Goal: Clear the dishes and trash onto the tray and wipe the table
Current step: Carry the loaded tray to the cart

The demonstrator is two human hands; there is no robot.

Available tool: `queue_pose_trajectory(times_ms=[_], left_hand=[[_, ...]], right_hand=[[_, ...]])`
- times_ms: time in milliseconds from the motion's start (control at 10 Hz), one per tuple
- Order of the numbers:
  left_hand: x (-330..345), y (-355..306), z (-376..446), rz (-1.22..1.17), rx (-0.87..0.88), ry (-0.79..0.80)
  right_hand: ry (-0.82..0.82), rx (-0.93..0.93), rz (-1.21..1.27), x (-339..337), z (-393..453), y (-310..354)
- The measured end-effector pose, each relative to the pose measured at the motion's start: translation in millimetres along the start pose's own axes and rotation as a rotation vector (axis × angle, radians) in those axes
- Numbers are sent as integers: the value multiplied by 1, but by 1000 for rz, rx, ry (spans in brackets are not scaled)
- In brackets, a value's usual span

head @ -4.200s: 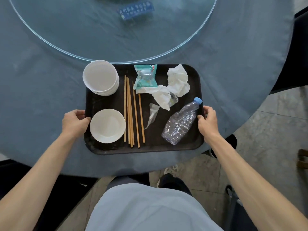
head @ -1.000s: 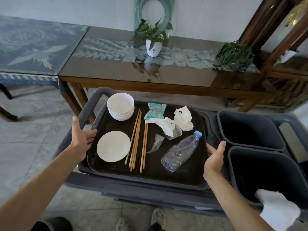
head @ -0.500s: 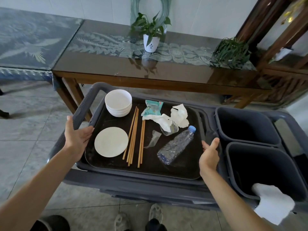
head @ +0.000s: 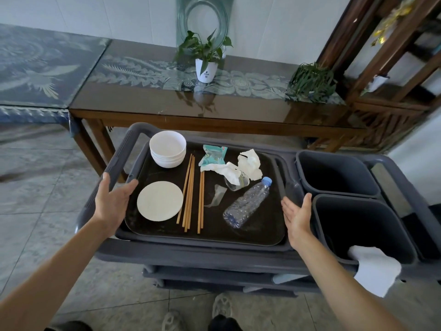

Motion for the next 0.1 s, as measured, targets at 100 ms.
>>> queue_pose_trajectory(times_ms=[100], left_hand=[[5, -4, -6, -69, 27, 88]], right_hand=[[-6, -20, -107, 6, -8, 3]])
Point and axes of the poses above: each hand's wrist, its own z-axis towards the middle knuckle, its own x-axis out of the palm, y = z × x, the point moved 10 cm from there along z, towards the middle knuckle, and after that the axes turned 13 degrees about x, right-handed, at the moved point
